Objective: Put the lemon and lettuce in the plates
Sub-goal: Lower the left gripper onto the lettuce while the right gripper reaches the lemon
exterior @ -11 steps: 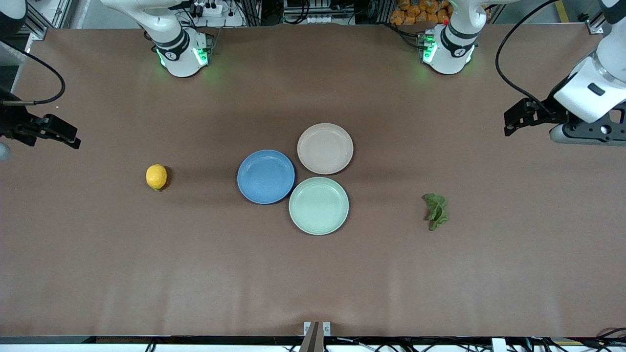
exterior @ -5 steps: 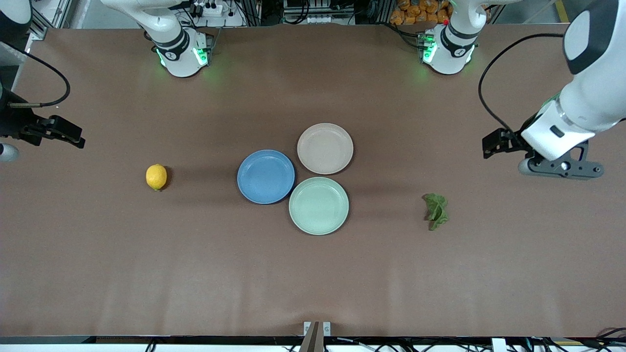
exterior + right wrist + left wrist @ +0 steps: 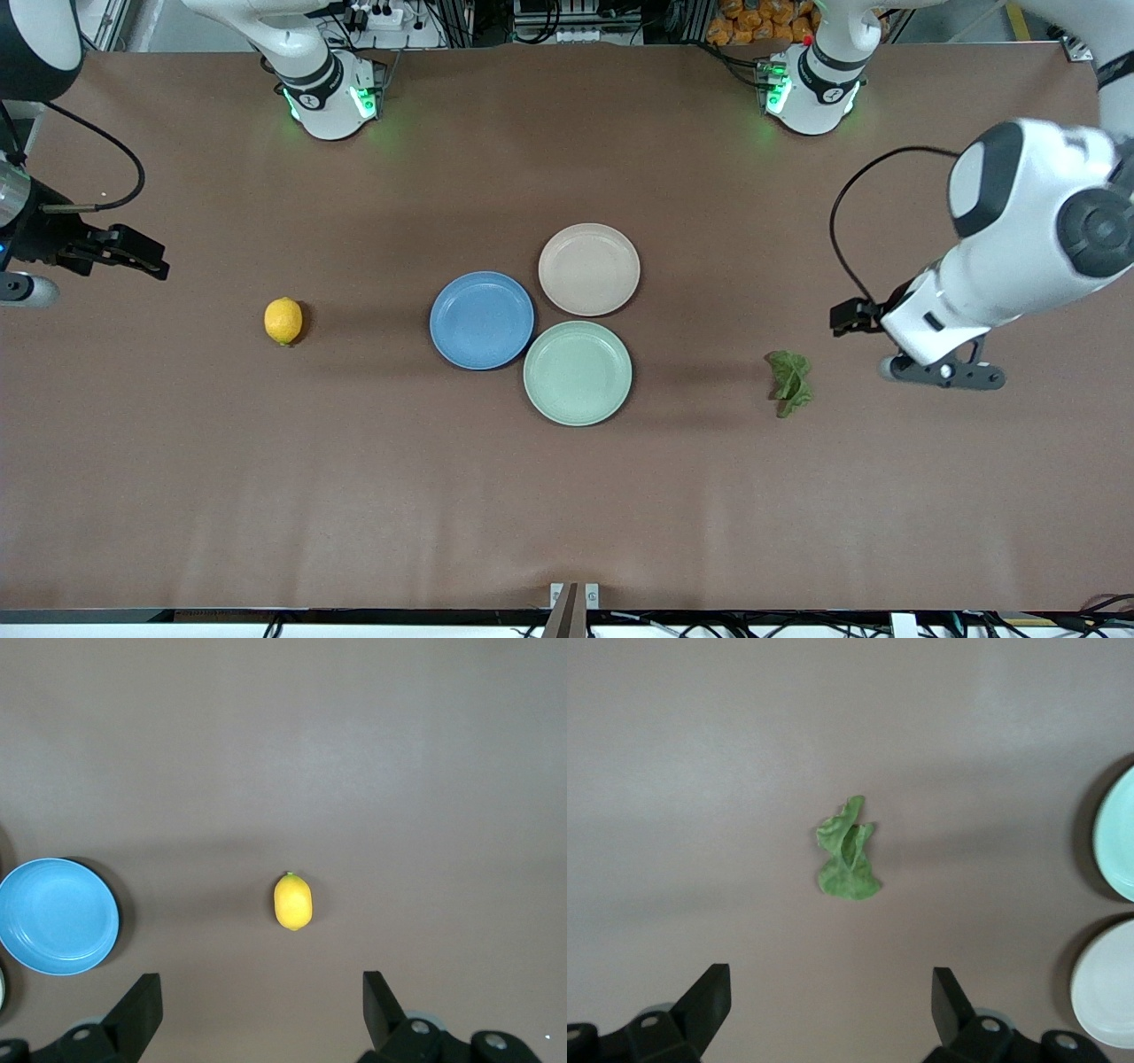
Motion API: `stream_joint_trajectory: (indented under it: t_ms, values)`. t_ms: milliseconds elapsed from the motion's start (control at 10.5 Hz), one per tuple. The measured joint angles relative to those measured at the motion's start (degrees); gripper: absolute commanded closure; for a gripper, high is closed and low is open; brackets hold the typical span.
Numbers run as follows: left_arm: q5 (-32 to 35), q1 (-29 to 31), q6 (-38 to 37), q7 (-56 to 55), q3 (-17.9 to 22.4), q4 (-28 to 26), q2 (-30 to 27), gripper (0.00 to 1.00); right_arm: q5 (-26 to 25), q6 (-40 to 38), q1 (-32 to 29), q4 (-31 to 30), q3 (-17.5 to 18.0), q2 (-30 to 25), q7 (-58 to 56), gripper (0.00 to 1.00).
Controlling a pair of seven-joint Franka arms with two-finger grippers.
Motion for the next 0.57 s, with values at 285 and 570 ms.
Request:
stream_joint_trajectory:
  t_ms: [285, 570]
  values:
    - [0.34, 0.17, 6.04, 0.44, 0.07, -1.84, 5.08, 0.00, 0.00, 5.74, 0.36, -4.88, 0.35, 0.30, 0.00, 0.00]
    - [1.12, 0.06, 11.71, 0.56, 0.07, -5.31, 7.89, 0.00, 0.00, 11.36, 0.35, -10.35, 0.40, 0.43, 0.00, 0.00]
